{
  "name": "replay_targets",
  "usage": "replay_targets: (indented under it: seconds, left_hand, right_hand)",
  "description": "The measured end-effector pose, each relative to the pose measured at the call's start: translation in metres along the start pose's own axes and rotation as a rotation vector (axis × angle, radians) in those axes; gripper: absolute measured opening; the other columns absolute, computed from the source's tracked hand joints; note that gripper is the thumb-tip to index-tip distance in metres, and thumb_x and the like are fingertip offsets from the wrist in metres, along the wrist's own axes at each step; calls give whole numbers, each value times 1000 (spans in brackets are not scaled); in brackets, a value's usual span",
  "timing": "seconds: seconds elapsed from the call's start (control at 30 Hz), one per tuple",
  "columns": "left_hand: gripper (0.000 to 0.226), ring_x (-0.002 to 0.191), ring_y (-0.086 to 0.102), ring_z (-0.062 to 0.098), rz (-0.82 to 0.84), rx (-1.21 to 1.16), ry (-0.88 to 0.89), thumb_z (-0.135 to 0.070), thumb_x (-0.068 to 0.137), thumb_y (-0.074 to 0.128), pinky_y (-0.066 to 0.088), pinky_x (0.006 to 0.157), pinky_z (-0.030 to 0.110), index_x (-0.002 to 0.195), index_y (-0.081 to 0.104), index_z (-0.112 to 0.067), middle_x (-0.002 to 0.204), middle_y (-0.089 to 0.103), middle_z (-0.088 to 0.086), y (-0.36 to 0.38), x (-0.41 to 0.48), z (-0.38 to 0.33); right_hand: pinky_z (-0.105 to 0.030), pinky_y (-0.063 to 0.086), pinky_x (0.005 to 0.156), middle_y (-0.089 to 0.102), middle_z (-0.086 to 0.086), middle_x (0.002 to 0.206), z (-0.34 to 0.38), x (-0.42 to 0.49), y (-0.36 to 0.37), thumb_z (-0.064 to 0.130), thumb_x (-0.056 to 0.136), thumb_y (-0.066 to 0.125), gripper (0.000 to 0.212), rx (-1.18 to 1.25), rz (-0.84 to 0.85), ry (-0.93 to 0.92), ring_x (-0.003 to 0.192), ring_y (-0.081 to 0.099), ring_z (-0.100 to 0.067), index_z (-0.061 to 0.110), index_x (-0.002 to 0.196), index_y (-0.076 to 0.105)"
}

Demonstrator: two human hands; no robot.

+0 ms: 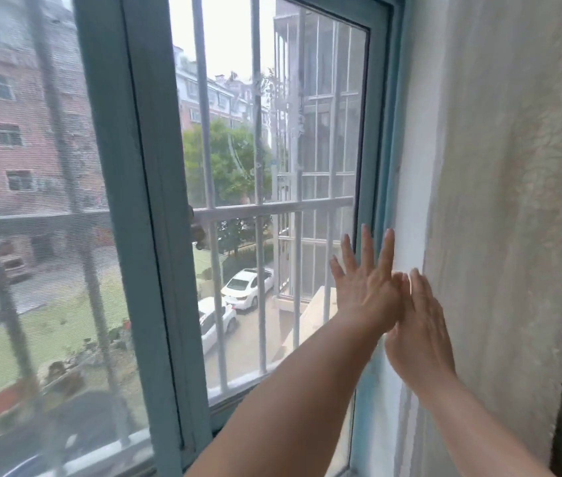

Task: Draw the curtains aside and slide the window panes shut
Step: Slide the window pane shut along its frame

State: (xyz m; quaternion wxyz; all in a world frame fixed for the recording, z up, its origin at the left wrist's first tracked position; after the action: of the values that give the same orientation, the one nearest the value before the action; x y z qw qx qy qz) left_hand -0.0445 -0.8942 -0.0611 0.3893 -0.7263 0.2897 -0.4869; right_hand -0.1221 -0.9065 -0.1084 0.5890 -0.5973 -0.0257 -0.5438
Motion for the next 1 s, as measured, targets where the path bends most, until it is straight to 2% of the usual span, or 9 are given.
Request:
replay_targets:
  seconds: [0.2,0.37,0.47,0.57,0.77,1.0]
  left_hand:
    - [60,133,-36,28,4,34,-98,-44,99,21,-18,107,52,143,-20,-36,148,-35,-3,-22,-42,80]
    - [61,129,-41,27,-21,114,-178,-46,99,18,-21,105,51,140,-25,-36,147,-38,-3,-45,-74,146]
    - [62,130,-40,28,-51,190,-206,-44,99,18,-21,104,51,138,-29,-34,144,-41,-2,-60,-90,175]
    - [64,128,-43,24,-81,220,-226,-44,99,19,-21,104,50,132,-35,-36,139,-45,-3,-75,-108,199]
    - [65,128,-44,19,-134,291,-272,-43,99,17,-20,109,48,133,-39,-35,140,-46,-4,-100,-141,237]
    - [67,127,-45,17,-168,366,-380,-41,99,19,-21,107,50,131,-39,-34,138,-48,-4,-130,-168,267]
  right_hand:
    - [-43,13,116,17,-17,154,78,-17,36,-2,86,47,62,162,49,-38,143,11,-26,1,144,24]
    - [-39,8,117,16,-15,155,143,-29,56,3,89,48,60,240,72,-79,144,9,-23,-1,144,23]
    - [-38,6,117,10,-14,156,176,-34,66,10,91,46,62,209,121,-130,144,2,-21,1,146,17]
    - [-36,3,117,6,-14,156,202,-43,68,9,92,44,63,254,127,-139,144,1,-21,1,146,12]
    - [-29,-7,113,-2,-10,157,240,-58,75,8,92,39,65,273,149,-199,144,-7,-18,6,147,4]
    - [-31,-4,116,-5,-10,157,274,-69,86,15,94,38,66,341,202,-346,143,-9,-18,8,147,-1]
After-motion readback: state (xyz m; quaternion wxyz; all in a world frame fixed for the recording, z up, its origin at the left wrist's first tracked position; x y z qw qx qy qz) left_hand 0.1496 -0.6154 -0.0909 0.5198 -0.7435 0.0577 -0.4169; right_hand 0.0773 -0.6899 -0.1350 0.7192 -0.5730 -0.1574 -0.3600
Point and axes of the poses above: each hand's wrist, its own x-axis towards the middle knuckle, its own y-axis out of the palm, z = x × y, the point moved 7 cm from there along x, towards the middle knuckle
